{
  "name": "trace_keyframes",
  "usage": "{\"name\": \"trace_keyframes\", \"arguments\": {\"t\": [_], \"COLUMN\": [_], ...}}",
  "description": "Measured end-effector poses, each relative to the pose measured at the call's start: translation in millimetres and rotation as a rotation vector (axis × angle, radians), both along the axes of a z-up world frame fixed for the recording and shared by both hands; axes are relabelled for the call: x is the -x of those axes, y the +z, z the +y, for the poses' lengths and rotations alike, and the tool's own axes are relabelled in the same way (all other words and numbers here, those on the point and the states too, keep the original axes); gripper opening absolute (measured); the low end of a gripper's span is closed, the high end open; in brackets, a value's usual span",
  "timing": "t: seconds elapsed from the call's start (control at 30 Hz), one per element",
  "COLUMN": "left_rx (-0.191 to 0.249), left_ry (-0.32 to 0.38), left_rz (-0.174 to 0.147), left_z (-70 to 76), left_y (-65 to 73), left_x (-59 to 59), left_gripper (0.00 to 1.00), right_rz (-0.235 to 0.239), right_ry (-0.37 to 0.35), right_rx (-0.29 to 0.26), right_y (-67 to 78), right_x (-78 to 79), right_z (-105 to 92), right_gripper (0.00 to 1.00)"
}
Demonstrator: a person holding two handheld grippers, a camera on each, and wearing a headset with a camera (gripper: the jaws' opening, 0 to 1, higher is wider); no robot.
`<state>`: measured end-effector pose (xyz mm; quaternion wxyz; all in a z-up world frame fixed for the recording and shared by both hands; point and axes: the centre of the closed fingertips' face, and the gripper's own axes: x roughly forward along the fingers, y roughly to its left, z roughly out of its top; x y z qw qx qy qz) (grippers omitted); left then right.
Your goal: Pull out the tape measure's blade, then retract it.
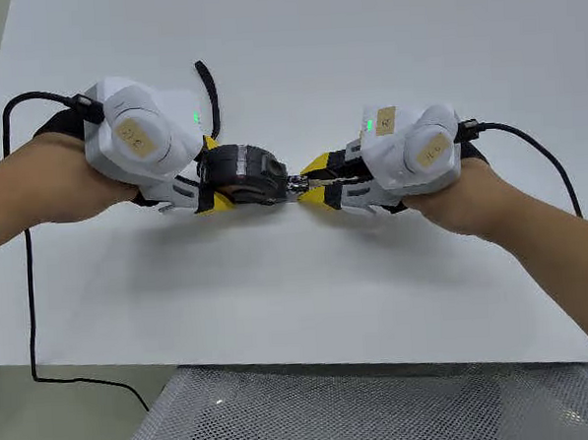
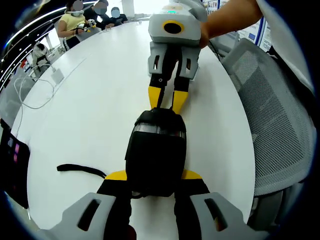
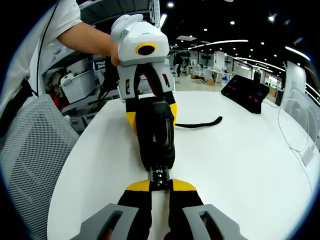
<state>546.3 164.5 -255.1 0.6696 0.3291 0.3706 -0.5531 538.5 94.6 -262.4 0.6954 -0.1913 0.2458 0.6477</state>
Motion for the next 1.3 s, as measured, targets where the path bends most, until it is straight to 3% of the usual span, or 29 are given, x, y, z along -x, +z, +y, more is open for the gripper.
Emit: {"name": "trace_keyframes", "arguments": {"t": [1.3], "left_rx": [0.003], "left_ry": [0.005], "left_rz": [0.002], "left_z": [-1.5], "left_y": [0.3], "left_x": [0.0], "left_gripper": [0.28], "right_rz": [-0.016], "right_ry": [-0.014], "right_rx": [0.053], "right_y": [1.6], "right_x": [-1.8], "right_z": [-39.2], "right_gripper": [0.08]}}
